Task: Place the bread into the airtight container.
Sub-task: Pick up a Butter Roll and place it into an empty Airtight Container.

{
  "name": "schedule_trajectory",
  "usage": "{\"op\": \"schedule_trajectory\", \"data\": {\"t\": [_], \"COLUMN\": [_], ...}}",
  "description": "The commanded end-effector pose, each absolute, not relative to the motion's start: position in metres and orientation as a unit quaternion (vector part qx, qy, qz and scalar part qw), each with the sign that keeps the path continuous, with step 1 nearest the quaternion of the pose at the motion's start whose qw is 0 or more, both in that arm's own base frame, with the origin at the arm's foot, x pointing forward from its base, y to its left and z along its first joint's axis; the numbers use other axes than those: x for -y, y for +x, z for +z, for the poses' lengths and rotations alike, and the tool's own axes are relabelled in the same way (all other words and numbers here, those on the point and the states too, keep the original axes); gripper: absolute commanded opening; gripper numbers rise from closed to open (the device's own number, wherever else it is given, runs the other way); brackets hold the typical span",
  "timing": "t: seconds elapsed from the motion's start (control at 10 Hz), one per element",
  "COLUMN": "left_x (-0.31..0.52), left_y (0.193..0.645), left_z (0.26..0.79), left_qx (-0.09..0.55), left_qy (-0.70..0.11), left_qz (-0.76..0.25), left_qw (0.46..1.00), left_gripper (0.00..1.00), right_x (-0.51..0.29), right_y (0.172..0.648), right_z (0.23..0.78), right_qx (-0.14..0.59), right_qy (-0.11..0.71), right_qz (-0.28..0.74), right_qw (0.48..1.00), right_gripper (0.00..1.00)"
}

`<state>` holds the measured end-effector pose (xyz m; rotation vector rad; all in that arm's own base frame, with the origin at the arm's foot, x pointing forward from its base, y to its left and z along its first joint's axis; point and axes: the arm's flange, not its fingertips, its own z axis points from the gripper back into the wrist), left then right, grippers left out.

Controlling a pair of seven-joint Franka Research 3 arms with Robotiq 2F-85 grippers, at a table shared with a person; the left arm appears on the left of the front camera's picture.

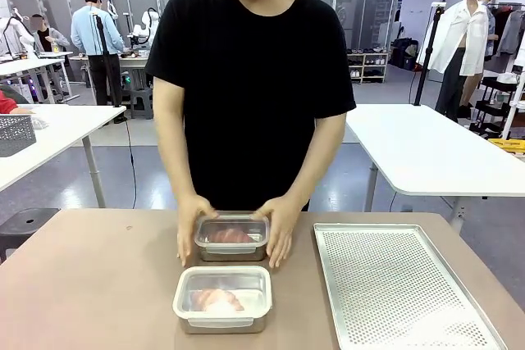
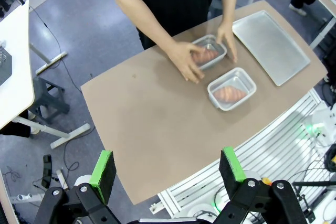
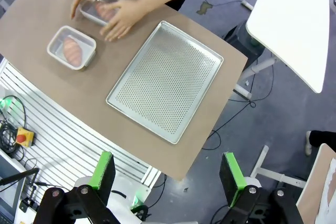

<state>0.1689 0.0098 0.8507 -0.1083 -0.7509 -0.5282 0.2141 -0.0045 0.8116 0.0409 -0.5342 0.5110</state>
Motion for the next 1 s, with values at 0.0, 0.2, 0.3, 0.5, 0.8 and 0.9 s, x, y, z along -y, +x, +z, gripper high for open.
{"op": "schedule_trajectory", "data": {"t": [0.0, 0.2, 0.3, 0.5, 0.8, 0.9], "left_x": [-0.0094, -0.0094, -0.0094, -0.0094, -0.0094, -0.0094], "left_y": [0.1690, 0.1690, 0.1690, 0.1690, 0.1690, 0.1690], "left_z": [0.8520, 0.8520, 0.8520, 0.8520, 0.8520, 0.8520], "left_qx": [0.363, 0.363, 0.363, 0.363, 0.363, 0.363], "left_qy": [-0.052, -0.052, -0.052, -0.052, -0.052, -0.052], "left_qz": [-0.255, -0.255, -0.255, -0.255, -0.255, -0.255], "left_qw": [0.895, 0.895, 0.895, 0.895, 0.895, 0.895], "left_gripper": [1.00, 1.00, 1.00, 1.00, 1.00, 1.00], "right_x": [0.0054, 0.0054, 0.0054, 0.0054, 0.0054, 0.0054], "right_y": [0.2140, 0.2140, 0.2140, 0.2140, 0.2140, 0.2140], "right_z": [0.8100, 0.8100, 0.8100, 0.8100, 0.8100, 0.8100], "right_qx": [0.258, 0.258, 0.258, 0.258, 0.258, 0.258], "right_qy": [0.020, 0.020, 0.020, 0.020, 0.020, 0.020], "right_qz": [0.250, 0.250, 0.250, 0.250, 0.250, 0.250], "right_qw": [0.933, 0.933, 0.933, 0.933, 0.933, 0.933], "right_gripper": [1.00, 1.00, 1.00, 1.00, 1.00, 1.00]}}
